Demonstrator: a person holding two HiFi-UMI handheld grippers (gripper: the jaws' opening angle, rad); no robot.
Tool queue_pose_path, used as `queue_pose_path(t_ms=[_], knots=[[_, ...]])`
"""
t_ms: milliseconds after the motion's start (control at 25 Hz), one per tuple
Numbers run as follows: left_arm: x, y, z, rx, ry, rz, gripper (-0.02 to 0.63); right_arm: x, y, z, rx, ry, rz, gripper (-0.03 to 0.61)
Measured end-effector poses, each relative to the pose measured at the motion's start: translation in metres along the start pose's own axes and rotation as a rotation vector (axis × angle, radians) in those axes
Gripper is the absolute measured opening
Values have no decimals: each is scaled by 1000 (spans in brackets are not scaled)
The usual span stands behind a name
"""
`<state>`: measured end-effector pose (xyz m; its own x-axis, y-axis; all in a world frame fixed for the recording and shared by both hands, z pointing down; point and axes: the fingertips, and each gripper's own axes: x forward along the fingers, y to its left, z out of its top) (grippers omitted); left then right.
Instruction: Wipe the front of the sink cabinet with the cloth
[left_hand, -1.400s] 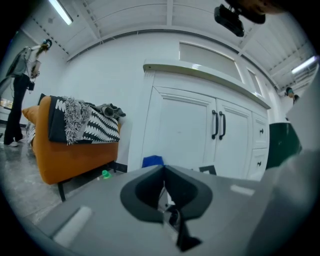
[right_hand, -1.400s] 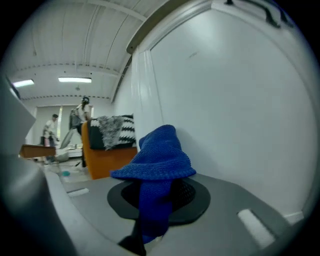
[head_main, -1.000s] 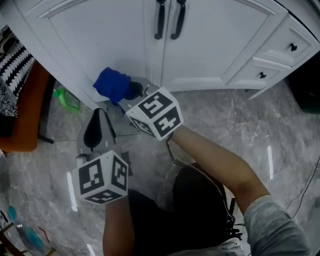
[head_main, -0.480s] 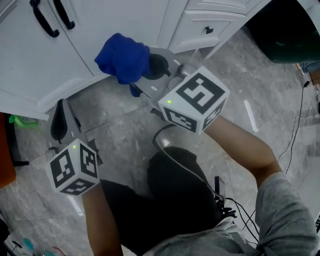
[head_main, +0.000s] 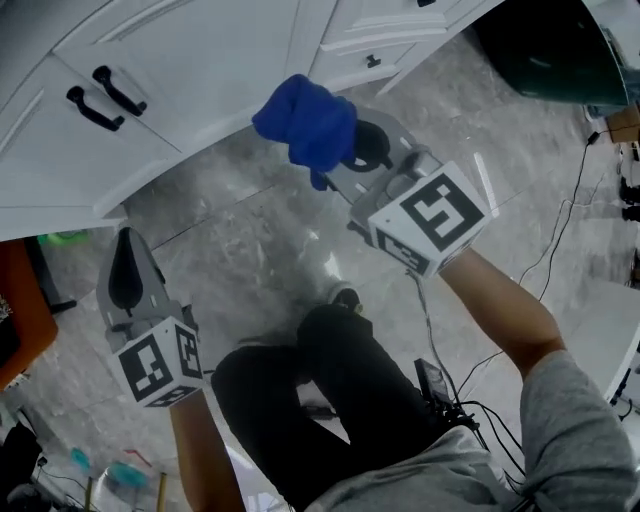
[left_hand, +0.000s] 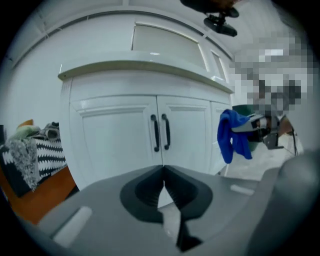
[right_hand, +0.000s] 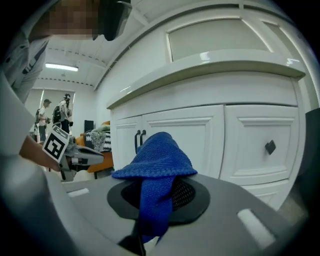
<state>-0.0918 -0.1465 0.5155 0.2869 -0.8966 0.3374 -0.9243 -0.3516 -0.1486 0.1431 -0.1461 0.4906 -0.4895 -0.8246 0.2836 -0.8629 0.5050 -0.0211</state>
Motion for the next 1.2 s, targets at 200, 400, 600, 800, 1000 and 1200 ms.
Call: queue_pose_path(t_ms=[200,400,600,800,1000,1200], knots=[[-72,5,108,27,48,-114,11,-67,-8,100,71,59,-22,77],[-139,2,232,-32,108,-189,11,-136,-13,228,128,56,-72,77],[-193,-10,344,-51,67,-224,11,-194,-20,339,159,14,-124,78],[-220,-25,409,-71,31,-248,11,-225,-11,407,168,-37,-162,80],[-258,-31,437,-84,-11,-269,11,-258,20,441,135,-53,-192,80],[-295,-19,451,-95,-29,-254,11,-297,46,456,99,-60,-232,80]])
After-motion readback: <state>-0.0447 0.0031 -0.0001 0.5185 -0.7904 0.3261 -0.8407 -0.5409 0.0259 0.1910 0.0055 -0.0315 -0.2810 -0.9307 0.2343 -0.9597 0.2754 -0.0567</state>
